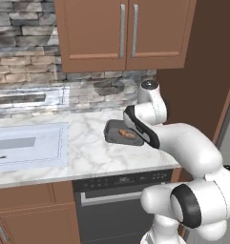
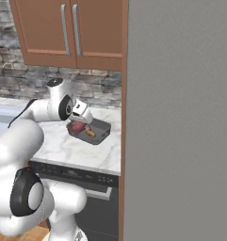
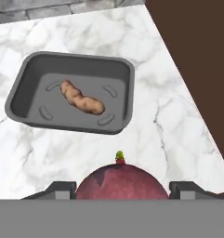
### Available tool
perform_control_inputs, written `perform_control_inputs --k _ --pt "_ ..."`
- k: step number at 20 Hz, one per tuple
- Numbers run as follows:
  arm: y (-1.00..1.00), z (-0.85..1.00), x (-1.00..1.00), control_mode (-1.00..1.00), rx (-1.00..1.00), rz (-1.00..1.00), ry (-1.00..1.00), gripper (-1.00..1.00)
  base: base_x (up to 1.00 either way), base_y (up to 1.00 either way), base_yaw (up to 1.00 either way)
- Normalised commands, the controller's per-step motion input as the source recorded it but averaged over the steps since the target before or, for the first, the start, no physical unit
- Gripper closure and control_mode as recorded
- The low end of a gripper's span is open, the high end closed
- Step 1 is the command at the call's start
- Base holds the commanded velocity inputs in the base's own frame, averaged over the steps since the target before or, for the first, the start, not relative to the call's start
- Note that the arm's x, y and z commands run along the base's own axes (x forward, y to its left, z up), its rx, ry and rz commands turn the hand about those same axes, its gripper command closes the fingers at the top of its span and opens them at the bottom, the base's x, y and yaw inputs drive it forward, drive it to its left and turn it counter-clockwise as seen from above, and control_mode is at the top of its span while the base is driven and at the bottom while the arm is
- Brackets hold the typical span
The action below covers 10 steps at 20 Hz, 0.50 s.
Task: Take the onion and potato out of the freezer and place them in the tupperware container on the counter. Then put the tupperware containing the vegetables back in the freezer.
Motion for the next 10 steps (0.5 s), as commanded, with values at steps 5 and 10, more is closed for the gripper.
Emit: perform_control_inputs --k 5,10 --pt "0.0 -0.15 0.83 -1.0 0.0 0.0 0.0 1.0 0.0 0.0 0.0" --pt "0.05 -0.35 0.64 -1.0 0.0 0.0 0.0 1.0 0.0 0.0 0.0"
